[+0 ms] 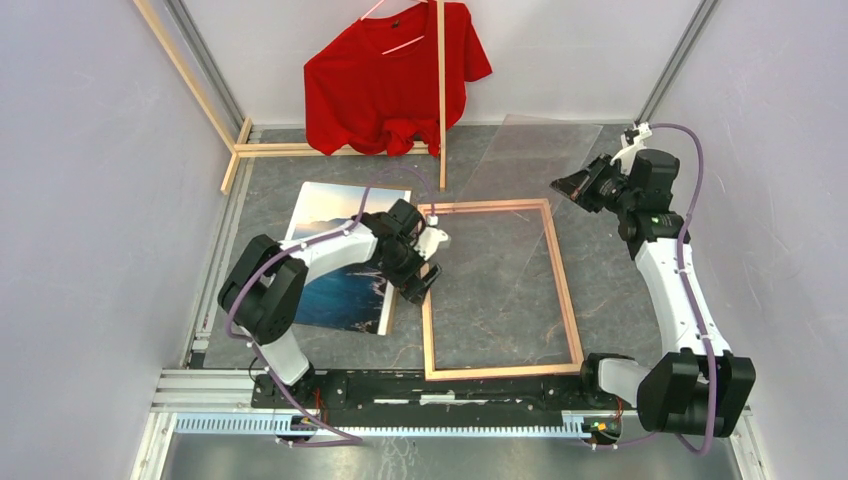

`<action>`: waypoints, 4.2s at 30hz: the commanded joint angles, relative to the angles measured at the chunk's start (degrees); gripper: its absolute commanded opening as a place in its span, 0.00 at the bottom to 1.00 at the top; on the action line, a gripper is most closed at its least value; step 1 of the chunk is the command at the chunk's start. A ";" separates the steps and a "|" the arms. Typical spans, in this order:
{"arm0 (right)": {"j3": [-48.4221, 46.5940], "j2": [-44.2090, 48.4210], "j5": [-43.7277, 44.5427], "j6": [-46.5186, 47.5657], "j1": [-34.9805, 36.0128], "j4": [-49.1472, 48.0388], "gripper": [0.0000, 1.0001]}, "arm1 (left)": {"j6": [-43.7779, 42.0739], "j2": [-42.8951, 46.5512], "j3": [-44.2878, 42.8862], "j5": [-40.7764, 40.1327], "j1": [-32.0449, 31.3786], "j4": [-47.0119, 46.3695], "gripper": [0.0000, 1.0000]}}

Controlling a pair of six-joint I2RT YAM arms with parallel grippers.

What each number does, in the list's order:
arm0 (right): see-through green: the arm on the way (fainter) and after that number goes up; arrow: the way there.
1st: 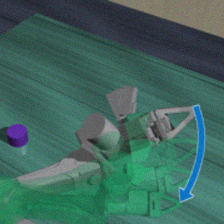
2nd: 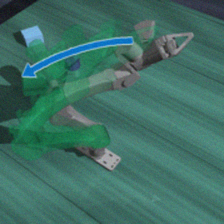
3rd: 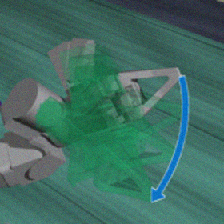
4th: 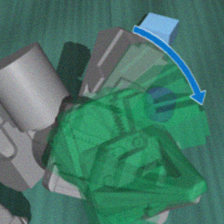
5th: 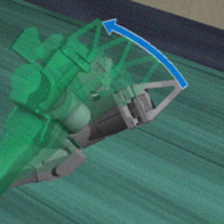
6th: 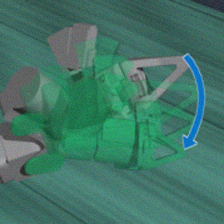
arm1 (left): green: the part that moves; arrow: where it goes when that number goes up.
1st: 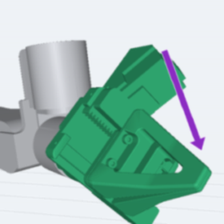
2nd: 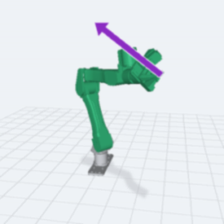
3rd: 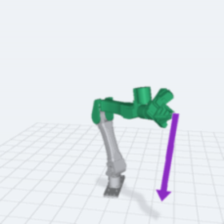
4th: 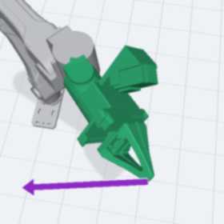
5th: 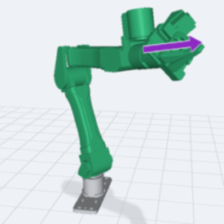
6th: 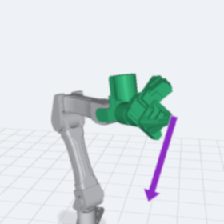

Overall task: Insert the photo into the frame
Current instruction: Move the photo frame to the center of the board, then place the photo frame item in the photo frame.

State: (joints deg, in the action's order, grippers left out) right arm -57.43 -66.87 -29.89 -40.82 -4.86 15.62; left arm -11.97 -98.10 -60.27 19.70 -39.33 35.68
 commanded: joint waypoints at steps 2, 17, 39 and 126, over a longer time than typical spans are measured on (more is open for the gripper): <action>-2.36 0.42 1.78 -0.91 0.53 -2.16 0.00 | -2.65 -2.17 -3.19 -10.59 2.51 -1.30 0.94; -3.19 1.66 8.44 0.13 2.75 -0.53 0.00 | 1.34 -0.53 -7.41 10.56 3.88 3.86 0.96; -12.42 2.36 5.62 3.44 0.36 4.31 0.00 | 4.76 -9.09 -8.46 -15.75 3.64 -6.02 0.55; 31.94 -0.12 5.41 11.23 8.11 0.58 0.91 | -13.01 11.74 8.18 -24.60 11.13 -4.71 0.99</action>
State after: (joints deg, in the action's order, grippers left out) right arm -26.35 -70.72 -33.12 -32.62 3.01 9.96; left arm -22.59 -88.44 -52.42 -3.03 -27.07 33.61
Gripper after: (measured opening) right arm 0.892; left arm 0.996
